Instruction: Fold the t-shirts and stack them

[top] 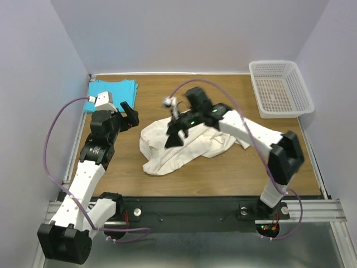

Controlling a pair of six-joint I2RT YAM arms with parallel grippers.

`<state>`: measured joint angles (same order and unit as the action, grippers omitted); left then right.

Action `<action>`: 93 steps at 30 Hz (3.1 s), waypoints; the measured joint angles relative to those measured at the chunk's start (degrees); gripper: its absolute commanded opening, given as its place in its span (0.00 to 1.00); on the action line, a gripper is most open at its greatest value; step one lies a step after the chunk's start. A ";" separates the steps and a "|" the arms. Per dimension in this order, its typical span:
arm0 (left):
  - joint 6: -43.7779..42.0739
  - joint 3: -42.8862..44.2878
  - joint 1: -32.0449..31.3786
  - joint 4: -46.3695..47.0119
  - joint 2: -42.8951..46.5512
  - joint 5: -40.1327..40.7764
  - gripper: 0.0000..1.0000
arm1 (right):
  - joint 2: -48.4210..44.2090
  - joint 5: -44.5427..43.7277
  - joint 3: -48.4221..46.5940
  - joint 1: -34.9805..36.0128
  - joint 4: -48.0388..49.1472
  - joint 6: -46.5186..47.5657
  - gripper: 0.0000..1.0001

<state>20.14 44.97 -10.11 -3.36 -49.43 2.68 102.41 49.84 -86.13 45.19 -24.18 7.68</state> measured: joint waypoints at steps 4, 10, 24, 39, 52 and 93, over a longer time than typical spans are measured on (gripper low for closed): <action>2.10 -3.02 0.00 0.85 -4.44 -7.98 0.91 | -8.20 -6.80 0.83 -14.36 -0.87 4.17 0.86; 2.16 2.36 -3.76 3.50 -25.53 -13.97 0.91 | -5.99 -22.73 4.46 -31.30 -1.27 6.12 0.83; -5.09 21.55 -9.33 3.39 -52.68 -12.96 0.89 | -1.22 -27.10 10.91 -35.98 -4.94 21.24 0.82; -6.84 25.68 -9.81 1.29 -56.24 -12.72 0.88 | -1.77 -23.19 14.51 -35.98 -7.58 47.19 0.68; -7.10 23.87 -10.05 1.73 -55.93 -12.72 0.88 | -7.10 -9.03 18.58 -23.08 -11.34 41.77 0.65; -8.13 22.25 -10.05 4.31 -53.64 -13.55 0.89 | -14.75 -6.32 24.06 7.89 -29.00 36.35 0.67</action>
<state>12.01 67.22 -20.16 0.95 -103.07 -10.87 87.66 43.53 -62.06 53.08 -53.19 44.03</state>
